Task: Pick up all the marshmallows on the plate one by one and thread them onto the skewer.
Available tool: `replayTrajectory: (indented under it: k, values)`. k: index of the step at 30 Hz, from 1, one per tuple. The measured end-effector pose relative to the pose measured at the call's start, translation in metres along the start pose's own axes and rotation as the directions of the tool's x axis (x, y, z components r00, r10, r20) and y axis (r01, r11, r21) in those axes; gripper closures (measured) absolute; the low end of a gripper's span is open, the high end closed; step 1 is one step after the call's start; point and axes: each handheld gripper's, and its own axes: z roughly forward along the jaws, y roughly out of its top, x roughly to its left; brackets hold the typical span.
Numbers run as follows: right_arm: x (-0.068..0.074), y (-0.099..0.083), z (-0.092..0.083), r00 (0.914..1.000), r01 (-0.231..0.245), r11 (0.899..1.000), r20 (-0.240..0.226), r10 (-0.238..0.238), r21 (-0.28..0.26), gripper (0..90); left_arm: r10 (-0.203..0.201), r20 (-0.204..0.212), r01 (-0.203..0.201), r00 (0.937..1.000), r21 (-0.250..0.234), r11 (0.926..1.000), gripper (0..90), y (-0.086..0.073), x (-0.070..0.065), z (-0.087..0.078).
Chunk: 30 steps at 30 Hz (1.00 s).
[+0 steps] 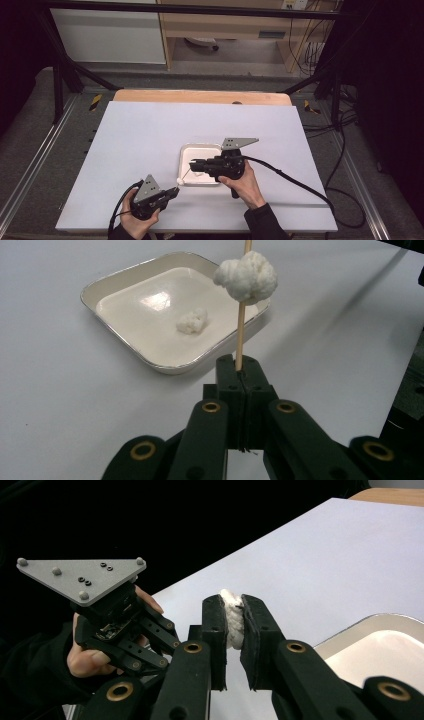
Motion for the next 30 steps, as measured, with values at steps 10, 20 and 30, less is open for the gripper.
replayTrajectory:
  k: [10, 20, 30]
  values:
    - [0.0, -0.004, 0.004, 1.0, 0.003, 1.0, -0.004, -0.003, -0.003, 81.7, -0.003, 0.009, 0.003, 1.0, 0.009, 1.0, 89.0, 0.0, 0.0, 0.001]
    - [-0.001, -0.008, 0.009, 1.0, -0.005, 1.0, -0.007, 0.005, 0.025, 81.5, -0.036, 0.054, 0.038, 0.9979, -0.044, 0.9983, 89.0, 0.004, 0.001, 0.0]
    - [-0.002, -0.024, 0.028, 0.9994, -0.029, 0.997, -0.018, 0.03, 0.07, 78.3, -0.04, 0.032, 0.041, 0.9987, -0.028, 0.9988, 88.9, 0.007, 0.005, 0.003]
